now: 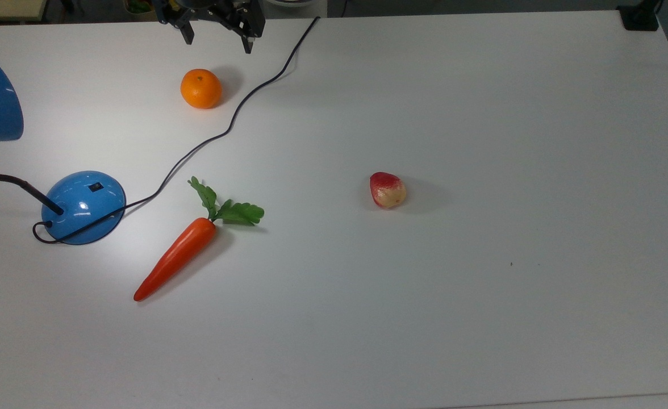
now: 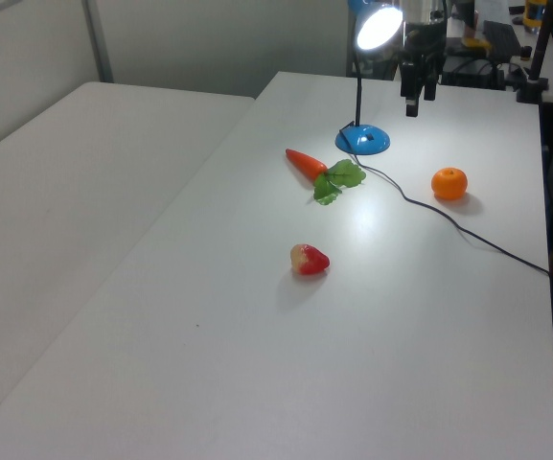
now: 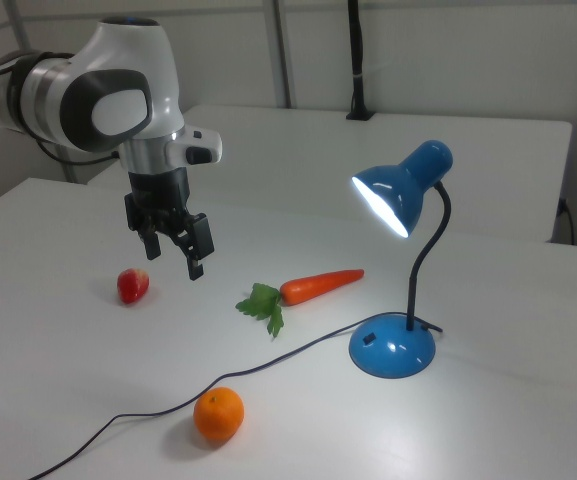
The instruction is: Turn off lamp
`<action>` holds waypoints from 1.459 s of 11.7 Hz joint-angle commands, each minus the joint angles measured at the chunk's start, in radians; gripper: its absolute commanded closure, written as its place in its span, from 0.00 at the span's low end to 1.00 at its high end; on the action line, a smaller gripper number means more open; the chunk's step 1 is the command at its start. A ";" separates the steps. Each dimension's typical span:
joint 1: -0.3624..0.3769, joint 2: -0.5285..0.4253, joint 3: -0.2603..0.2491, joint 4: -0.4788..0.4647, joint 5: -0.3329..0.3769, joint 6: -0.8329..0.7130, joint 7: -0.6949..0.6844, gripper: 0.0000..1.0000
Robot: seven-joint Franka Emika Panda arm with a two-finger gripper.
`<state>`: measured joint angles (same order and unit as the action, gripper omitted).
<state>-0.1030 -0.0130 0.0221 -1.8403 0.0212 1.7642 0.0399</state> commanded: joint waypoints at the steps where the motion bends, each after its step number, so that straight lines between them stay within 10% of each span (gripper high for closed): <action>1: -0.009 -0.012 0.007 0.003 -0.010 -0.025 -0.025 0.00; 8: -0.036 -0.005 -0.004 0.001 -0.010 -0.009 -0.012 0.01; 14: -0.105 0.021 -0.053 -0.001 0.043 0.122 0.012 0.88; 17: -0.159 0.057 -0.051 -0.005 0.060 0.224 0.127 1.00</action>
<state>-0.2356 0.0226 -0.0292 -1.8400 0.0635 1.9236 0.0961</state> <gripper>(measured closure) 0.934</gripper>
